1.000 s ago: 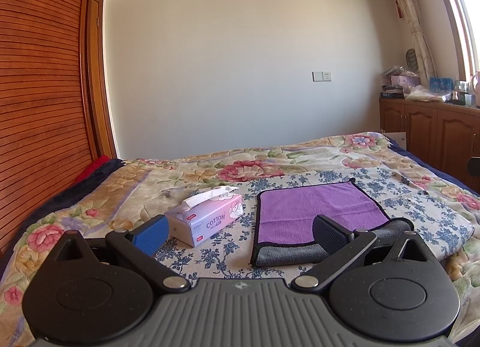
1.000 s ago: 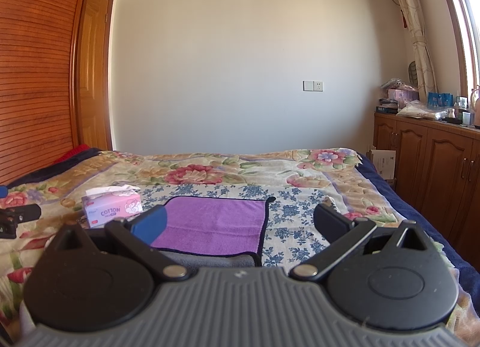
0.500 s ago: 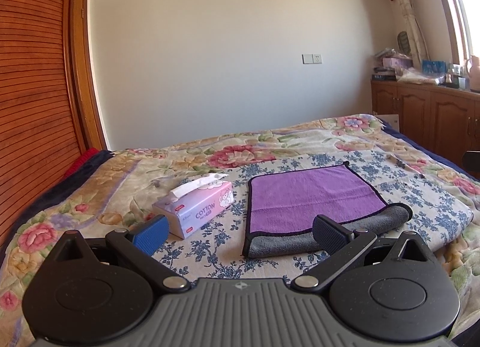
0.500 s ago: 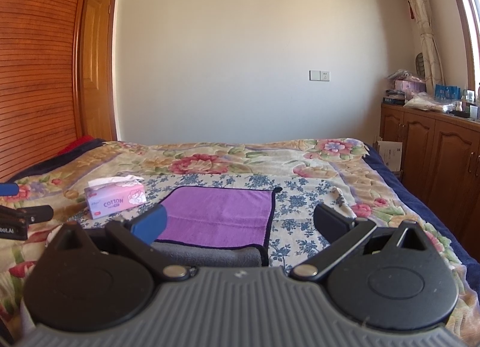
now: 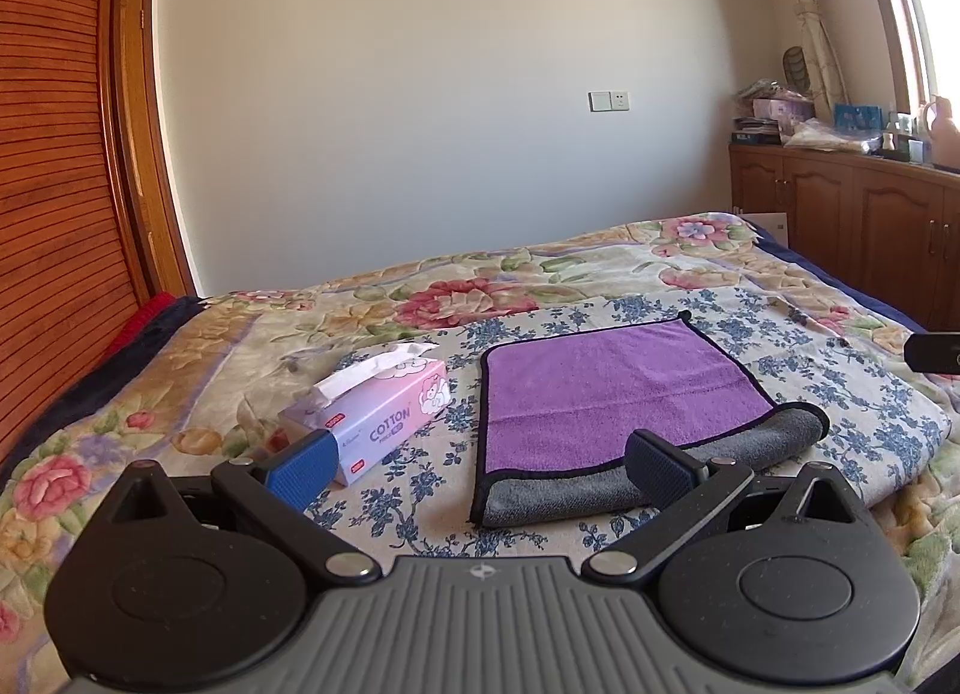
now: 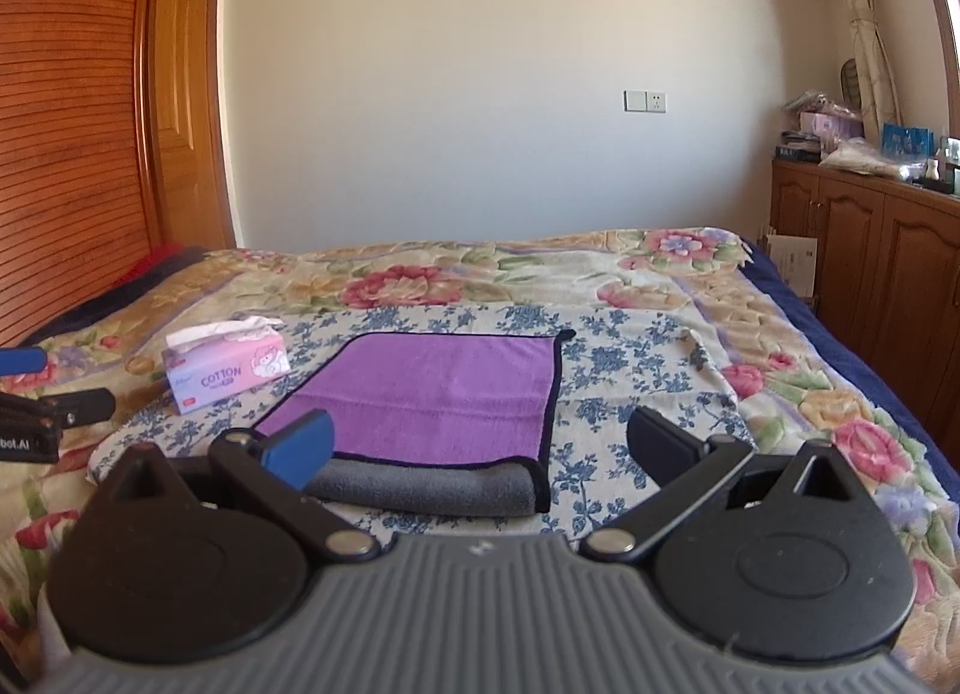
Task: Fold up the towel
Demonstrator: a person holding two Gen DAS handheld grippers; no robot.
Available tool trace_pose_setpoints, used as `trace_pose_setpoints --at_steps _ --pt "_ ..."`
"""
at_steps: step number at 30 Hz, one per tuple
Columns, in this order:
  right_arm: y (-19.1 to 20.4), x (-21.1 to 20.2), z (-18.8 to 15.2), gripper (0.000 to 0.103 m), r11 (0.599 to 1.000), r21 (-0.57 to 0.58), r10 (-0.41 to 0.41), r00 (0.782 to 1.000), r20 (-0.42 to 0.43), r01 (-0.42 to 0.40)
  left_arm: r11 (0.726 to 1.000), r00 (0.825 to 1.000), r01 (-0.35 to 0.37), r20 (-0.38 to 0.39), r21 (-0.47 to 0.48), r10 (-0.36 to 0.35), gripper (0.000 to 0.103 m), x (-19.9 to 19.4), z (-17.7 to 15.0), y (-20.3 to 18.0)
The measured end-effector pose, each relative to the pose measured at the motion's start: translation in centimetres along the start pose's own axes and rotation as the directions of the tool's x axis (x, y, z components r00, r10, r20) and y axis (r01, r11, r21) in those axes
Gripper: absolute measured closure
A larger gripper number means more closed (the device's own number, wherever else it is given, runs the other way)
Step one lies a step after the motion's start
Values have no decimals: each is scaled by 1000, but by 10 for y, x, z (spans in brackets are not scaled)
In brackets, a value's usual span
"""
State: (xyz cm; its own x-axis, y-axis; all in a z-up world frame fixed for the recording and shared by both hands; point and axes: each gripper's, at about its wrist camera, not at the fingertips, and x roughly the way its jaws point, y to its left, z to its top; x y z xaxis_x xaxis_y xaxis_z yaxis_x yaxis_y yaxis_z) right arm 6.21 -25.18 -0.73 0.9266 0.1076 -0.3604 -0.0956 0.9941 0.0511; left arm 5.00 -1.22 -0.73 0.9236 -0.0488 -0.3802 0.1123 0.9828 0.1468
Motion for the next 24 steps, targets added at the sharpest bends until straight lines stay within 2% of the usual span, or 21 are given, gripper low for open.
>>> trace_pose_setpoints --at_steps 24 --pt "-9 41 0 0 999 39 29 994 -106 -25 999 999 32 -26 12 -31 0 45 7 -1"
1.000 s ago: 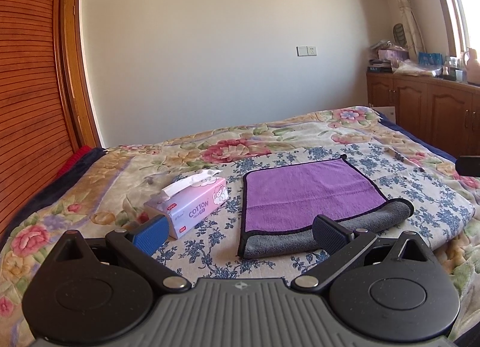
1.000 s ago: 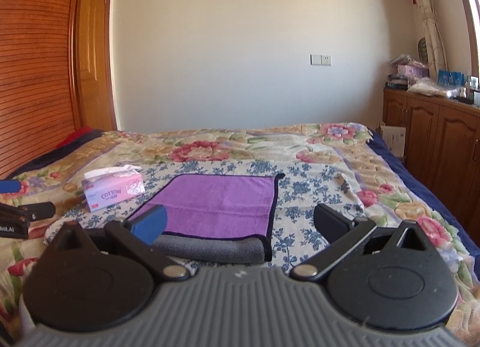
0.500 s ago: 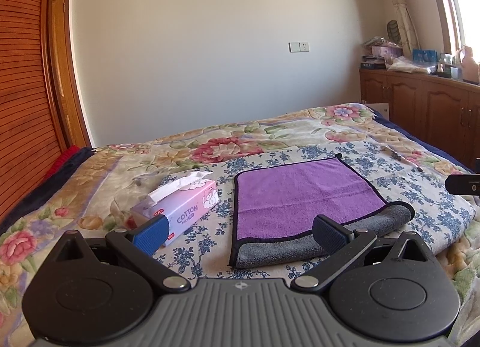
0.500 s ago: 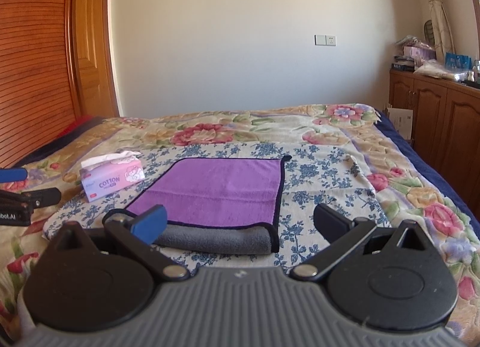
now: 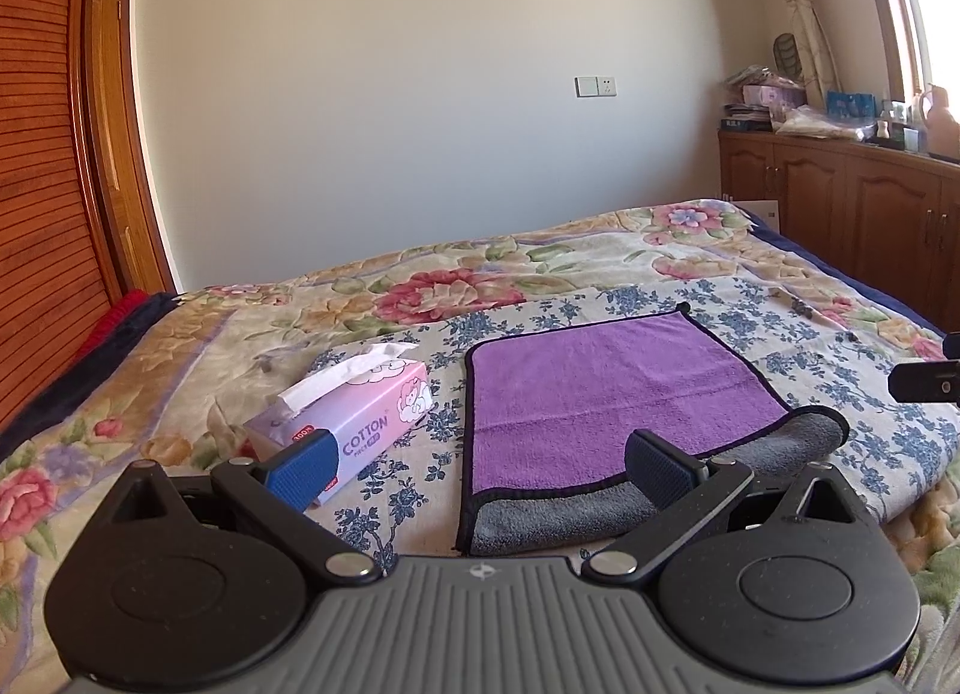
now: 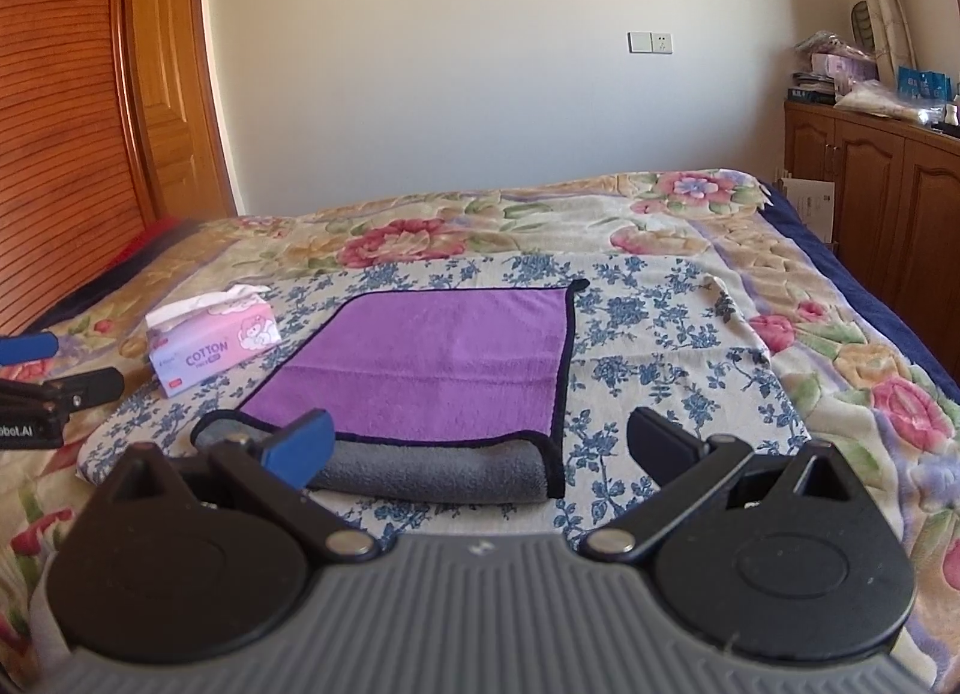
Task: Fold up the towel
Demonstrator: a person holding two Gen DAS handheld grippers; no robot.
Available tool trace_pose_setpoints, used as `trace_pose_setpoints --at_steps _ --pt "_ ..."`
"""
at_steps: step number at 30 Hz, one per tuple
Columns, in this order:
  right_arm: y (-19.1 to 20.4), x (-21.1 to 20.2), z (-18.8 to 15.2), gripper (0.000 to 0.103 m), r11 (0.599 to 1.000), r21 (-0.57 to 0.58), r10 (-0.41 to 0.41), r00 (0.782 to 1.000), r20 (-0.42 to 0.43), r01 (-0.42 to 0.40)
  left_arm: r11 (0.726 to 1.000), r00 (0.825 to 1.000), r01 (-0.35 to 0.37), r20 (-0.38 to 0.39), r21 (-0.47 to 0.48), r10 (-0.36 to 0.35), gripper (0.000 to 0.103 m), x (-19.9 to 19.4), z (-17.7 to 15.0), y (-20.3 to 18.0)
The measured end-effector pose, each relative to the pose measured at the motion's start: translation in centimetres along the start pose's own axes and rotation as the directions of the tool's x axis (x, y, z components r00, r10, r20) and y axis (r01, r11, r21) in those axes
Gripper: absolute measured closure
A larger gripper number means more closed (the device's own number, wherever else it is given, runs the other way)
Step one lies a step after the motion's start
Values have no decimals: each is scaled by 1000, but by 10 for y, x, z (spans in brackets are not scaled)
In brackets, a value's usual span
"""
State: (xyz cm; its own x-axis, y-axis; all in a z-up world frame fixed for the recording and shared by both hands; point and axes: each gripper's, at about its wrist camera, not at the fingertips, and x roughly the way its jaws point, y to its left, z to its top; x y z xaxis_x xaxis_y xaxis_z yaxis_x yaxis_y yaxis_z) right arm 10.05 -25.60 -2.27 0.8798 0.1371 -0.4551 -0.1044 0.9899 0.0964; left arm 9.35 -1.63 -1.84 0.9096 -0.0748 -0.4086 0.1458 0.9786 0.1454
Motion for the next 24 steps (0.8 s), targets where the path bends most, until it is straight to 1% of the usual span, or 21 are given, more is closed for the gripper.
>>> trace_pose_setpoints --at_steps 7,12,19,24 --pt "2 12 1 0 1000 -29 6 1000 -25 -7 1000 1000 7 -23 0 -7 0 18 -1 2" --pt "2 23 1 0 999 -52 4 999 -45 -6 1000 998 24 -52 -5 -24 0 33 -4 5" --pt "1 42 2 0 998 -65 4 997 -73 -9 999 995 29 -91 -19 -30 0 56 -10 11" --pt "2 54 3 0 997 -78 7 996 -91 -15 999 994 38 -106 -19 -39 6 69 -11 17"
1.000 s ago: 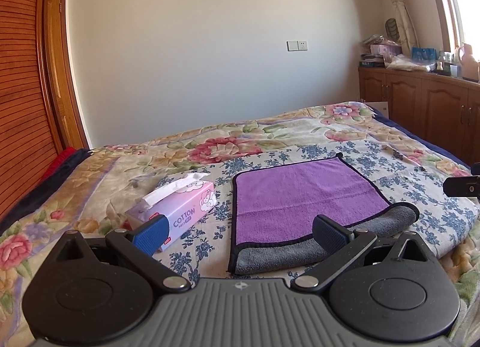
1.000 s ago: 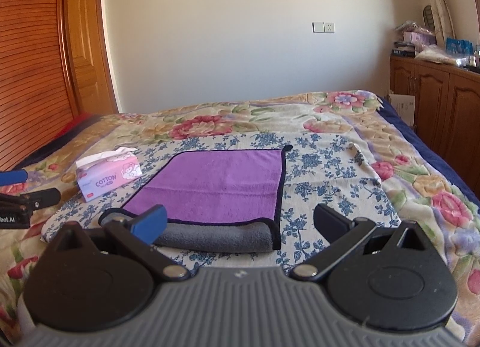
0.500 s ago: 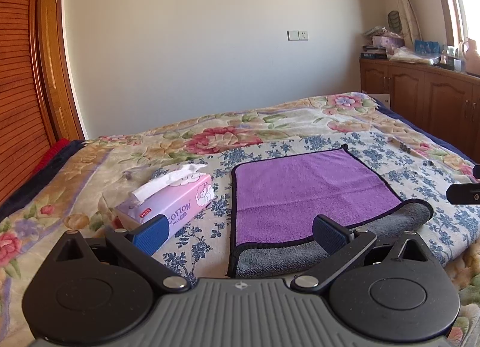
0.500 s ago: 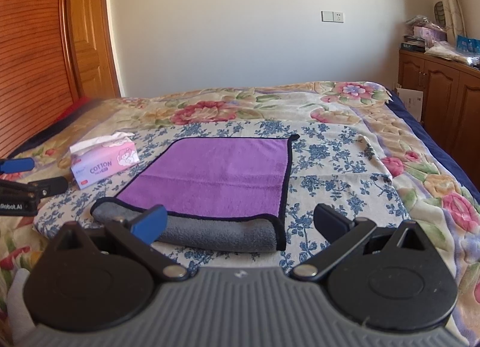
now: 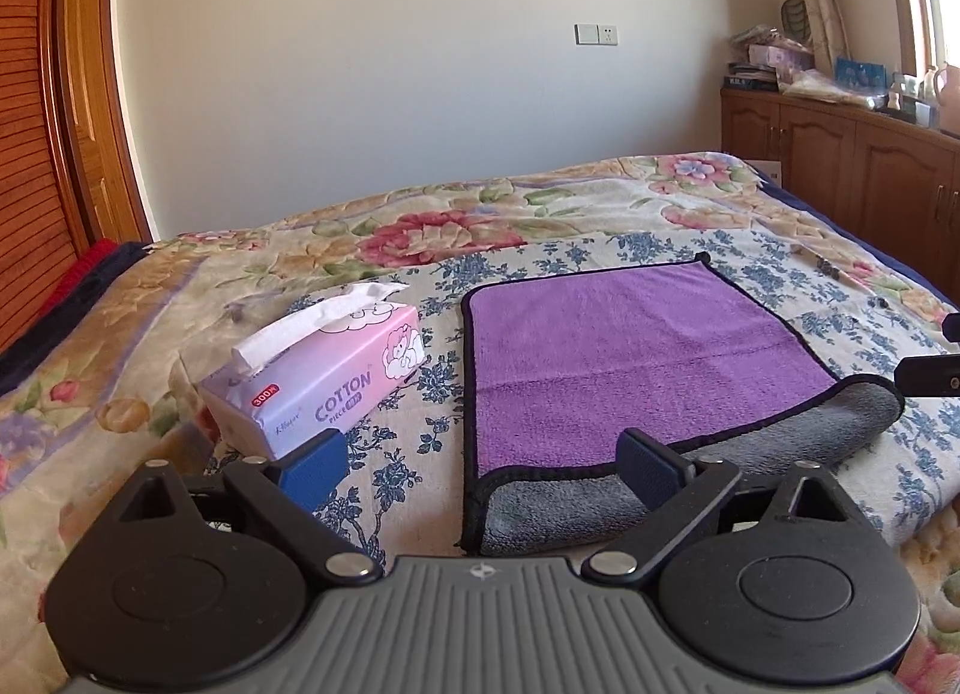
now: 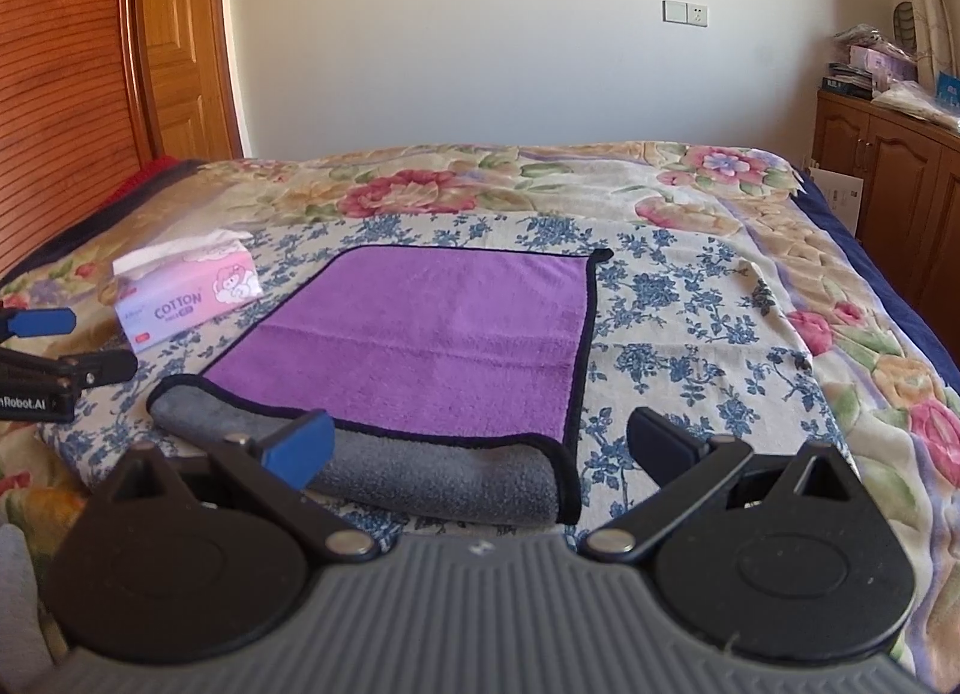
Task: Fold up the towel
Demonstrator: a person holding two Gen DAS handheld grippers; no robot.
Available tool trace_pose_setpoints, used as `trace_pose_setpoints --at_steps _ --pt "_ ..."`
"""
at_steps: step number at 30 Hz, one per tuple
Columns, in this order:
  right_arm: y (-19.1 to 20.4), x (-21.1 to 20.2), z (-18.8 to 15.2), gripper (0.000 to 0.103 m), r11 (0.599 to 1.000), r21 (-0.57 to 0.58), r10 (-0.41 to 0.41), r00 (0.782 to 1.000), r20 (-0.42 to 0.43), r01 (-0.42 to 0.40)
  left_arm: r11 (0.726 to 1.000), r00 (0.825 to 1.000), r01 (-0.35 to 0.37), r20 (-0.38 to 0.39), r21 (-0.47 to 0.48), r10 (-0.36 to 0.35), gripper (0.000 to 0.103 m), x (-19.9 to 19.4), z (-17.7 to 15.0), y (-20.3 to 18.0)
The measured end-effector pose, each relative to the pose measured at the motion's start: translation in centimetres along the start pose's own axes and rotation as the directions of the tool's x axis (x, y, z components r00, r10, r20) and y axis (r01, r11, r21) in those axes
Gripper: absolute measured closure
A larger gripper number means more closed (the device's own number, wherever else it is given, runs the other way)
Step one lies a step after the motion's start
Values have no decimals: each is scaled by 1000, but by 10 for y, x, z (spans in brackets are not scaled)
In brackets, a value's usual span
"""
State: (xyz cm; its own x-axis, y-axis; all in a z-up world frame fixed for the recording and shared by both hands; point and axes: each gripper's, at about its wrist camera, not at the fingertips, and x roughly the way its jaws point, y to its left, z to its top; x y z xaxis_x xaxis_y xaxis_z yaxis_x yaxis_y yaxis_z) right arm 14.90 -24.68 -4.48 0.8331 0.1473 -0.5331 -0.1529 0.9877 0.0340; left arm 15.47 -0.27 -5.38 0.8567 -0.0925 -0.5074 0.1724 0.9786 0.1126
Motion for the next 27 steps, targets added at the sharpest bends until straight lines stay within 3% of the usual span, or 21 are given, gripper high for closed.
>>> trace_pose_setpoints --at_steps 6,27 --pt "-1 13 1 0 1000 -9 12 1000 -20 -12 1000 999 17 -33 -17 -17 12 17 -1 6" --pt "-9 55 2 0 999 -37 7 996 -89 -10 992 978 90 -183 -85 -104 64 60 -8 13"
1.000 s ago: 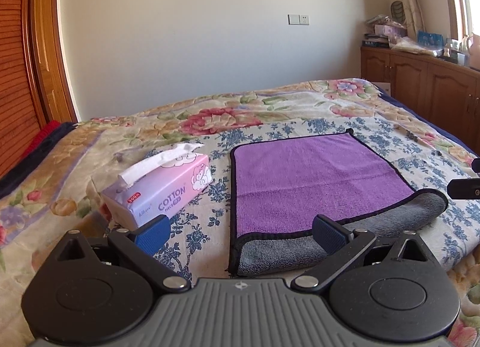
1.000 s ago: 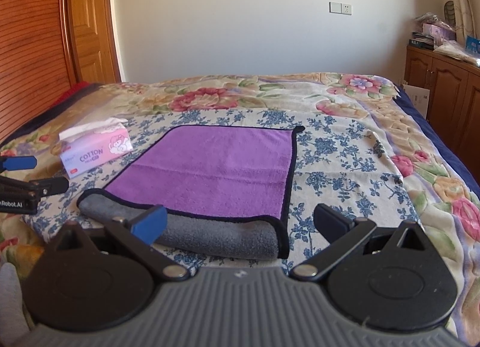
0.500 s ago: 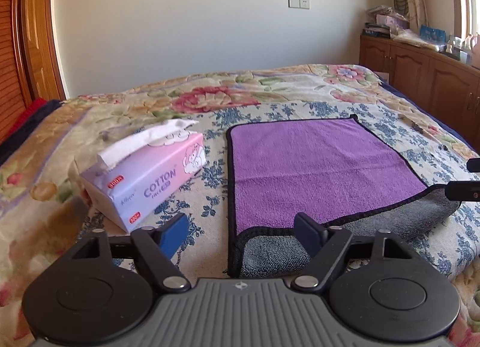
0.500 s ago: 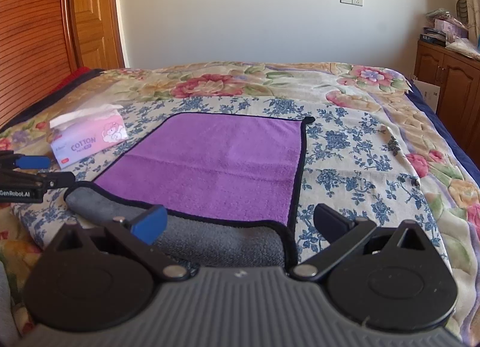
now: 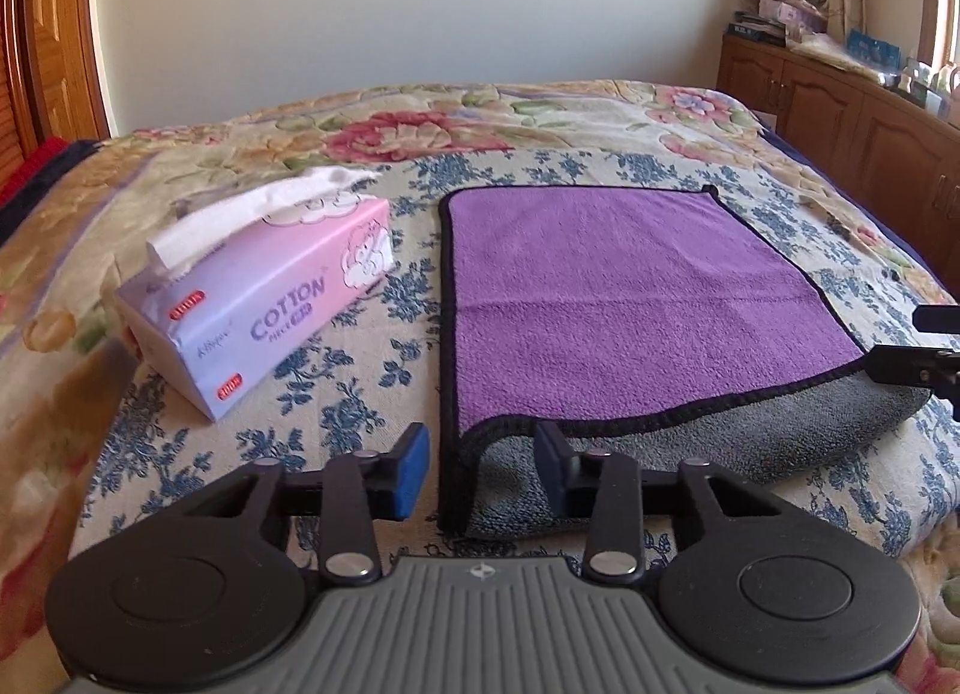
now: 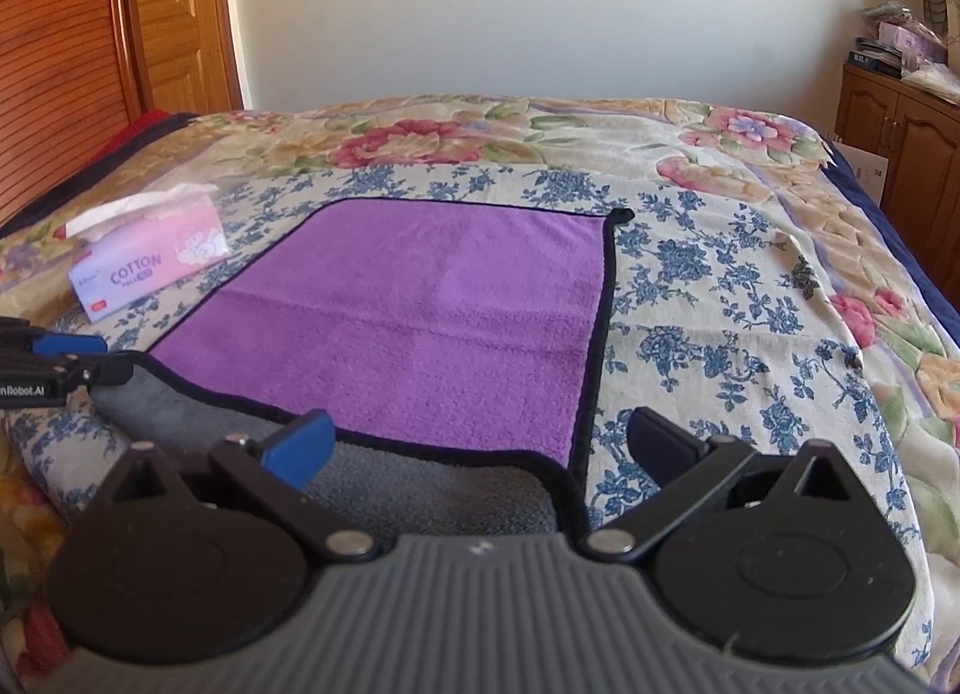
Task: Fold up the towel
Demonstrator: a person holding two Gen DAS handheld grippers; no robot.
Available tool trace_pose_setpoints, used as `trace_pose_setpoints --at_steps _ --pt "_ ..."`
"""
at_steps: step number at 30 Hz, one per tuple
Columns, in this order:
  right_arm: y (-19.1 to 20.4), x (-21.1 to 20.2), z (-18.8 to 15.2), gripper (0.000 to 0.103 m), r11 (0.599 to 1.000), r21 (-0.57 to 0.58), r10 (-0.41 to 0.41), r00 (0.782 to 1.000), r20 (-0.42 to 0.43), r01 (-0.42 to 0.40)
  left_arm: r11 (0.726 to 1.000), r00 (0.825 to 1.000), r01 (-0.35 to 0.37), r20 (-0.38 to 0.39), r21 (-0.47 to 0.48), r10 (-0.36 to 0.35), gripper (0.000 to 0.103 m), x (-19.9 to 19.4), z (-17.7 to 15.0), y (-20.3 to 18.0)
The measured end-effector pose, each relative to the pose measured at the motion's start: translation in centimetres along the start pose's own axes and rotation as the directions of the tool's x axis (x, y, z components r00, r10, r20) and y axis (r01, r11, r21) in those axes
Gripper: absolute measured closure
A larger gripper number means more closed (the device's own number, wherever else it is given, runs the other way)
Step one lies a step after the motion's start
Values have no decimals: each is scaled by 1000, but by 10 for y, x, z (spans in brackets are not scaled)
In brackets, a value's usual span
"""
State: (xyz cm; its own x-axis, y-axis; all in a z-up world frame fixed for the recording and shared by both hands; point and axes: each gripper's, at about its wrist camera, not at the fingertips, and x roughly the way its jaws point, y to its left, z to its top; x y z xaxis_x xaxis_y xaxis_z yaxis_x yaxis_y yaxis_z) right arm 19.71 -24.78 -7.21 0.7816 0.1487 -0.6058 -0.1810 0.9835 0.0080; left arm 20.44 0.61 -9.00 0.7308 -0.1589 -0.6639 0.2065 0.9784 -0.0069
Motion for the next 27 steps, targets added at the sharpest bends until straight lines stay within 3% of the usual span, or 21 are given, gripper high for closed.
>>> trace_pose_setpoints --at_steps 14,18,22,27 --pt "-10 11 0 0 995 68 82 989 -122 -74 1000 1000 29 6 -2 -29 90 -2 -2 0" --pt "-9 12 1 1 994 60 98 984 -150 -90 999 999 35 5 4 -35 92 -3 -2 -2" --pt "-9 14 1 18 992 59 120 976 -181 -111 999 999 42 4 2 -42 93 -2 -2 -1" --pt "-11 14 2 24 991 57 127 973 -193 -118 999 999 42 3 6 -42 93 -1 -3 -1"
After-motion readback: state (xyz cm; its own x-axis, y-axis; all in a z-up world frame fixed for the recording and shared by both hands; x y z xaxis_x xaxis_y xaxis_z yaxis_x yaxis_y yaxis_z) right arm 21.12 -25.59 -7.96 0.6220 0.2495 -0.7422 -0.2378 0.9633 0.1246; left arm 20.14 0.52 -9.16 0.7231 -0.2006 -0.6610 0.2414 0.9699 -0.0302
